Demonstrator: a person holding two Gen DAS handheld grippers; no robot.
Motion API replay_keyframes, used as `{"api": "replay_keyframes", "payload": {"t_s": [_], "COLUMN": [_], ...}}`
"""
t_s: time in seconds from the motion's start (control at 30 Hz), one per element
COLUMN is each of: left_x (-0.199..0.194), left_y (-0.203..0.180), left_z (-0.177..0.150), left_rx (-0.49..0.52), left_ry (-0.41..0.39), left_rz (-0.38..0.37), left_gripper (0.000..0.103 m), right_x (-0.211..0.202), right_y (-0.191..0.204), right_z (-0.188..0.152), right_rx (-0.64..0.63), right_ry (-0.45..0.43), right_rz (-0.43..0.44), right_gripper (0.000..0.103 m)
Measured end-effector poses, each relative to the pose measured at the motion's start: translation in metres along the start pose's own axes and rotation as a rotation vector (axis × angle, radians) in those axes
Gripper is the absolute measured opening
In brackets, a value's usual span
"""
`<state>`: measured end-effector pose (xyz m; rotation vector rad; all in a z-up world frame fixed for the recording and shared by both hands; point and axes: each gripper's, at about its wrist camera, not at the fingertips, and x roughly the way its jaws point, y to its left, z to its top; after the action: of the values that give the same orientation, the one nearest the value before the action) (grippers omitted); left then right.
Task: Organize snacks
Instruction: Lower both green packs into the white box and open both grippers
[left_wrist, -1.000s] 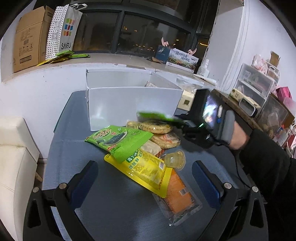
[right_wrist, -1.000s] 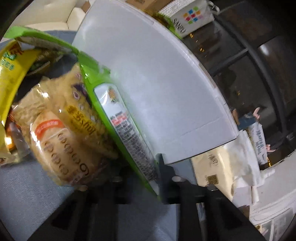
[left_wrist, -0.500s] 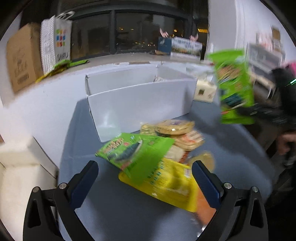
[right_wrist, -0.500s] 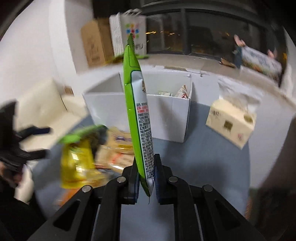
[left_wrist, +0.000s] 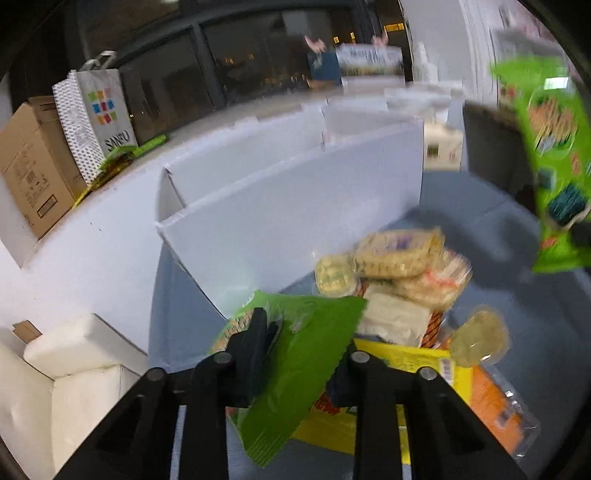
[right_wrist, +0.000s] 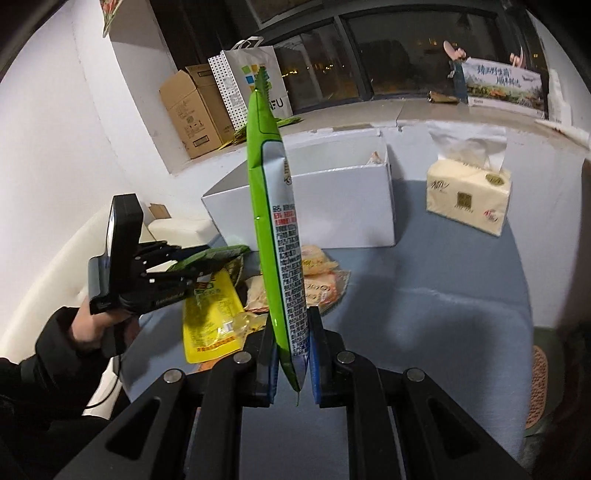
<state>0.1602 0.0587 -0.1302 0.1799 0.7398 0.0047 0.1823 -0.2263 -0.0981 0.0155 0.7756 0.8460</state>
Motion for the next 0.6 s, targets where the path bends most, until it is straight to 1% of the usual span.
{"api": "replay_keyframes", "payload": {"t_s": [0.07, 0.13, 0.23, 0.37, 0.47, 0.53, 0.6], "left_x": [-0.018, -0.039, -0.071, -0.102, -0.123, -0.133, -0.142], "left_y": [0.013, 0.031, 0.059, 0.078, 0.083, 0.088, 0.092], "left_z": [0.001, 0.001, -0.005, -0.013, -0.015, -0.012, -0.006], "left_rx": [-0.068, -0.155, -0.297, -0.379, -0.398, -0.406, -0.411], "left_ry": [-0.043, -0.097, -0.169, -0.241, -0.288, -0.312, -0.355], "left_rz": [-0.040, -0.089, -0.189, -0.239, -0.243, -0.253, -0.252], "left_gripper": [0.021, 0.014, 0.014, 0.014, 0.014, 0.014, 0.014], "right_x": [0.001, 0.003, 0.006, 0.008, 0.009, 0.009, 0.008], "right_y": [0.002, 0.004, 0.010, 0.021, 0.027, 0.032, 0.035], "right_z": [0.000, 0.000, 0.001, 0.004, 0.008, 0.011, 0.016], "right_rx": [0.008, 0.012, 0.011, 0.005, 0.005, -0.001, 0.000], "right_ry": [-0.004, -0.009, -0.008, -0.009, -0.016, -0.024, -0.037], "right_rz": [0.016, 0.030, 0.047, 0.078, 0.101, 0.100, 0.112], "right_gripper": [0.014, 0.014, 0.014, 0.014, 0.014, 0.014, 0.014]}}
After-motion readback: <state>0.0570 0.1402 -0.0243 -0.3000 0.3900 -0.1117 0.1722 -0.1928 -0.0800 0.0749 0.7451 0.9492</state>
